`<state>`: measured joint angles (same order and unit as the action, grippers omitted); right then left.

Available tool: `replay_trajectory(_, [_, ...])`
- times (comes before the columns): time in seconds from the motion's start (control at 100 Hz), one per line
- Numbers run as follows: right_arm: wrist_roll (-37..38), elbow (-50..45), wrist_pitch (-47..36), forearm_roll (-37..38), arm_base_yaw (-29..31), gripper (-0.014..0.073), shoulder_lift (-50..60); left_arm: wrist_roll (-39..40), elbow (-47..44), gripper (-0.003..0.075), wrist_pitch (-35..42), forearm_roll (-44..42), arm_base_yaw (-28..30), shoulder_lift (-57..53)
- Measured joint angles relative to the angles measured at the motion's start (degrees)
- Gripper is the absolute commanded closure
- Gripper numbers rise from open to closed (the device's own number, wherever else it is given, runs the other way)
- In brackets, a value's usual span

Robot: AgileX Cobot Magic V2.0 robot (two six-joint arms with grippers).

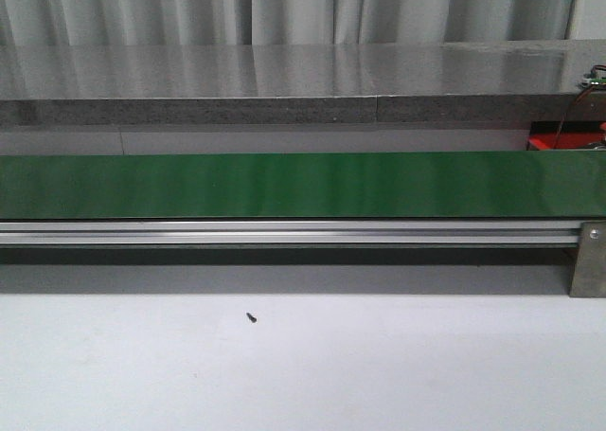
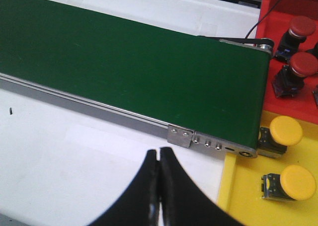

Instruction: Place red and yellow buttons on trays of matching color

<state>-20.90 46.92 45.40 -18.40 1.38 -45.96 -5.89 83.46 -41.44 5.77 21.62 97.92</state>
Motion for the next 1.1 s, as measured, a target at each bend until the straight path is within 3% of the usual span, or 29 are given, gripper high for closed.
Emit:
replay_trajectory(0.51, [0.0,0.0,0.0,0.0,0.0,0.0662,0.0,0.0,3.7,0.0167,4.1,-2.6,0.0,11.2])
replay_trajectory(1.1, [0.0,0.0,0.5,0.0,0.0,0.0662,0.0,0.0,19.9,0.0167,-0.4,-5.4,0.0,24.0])
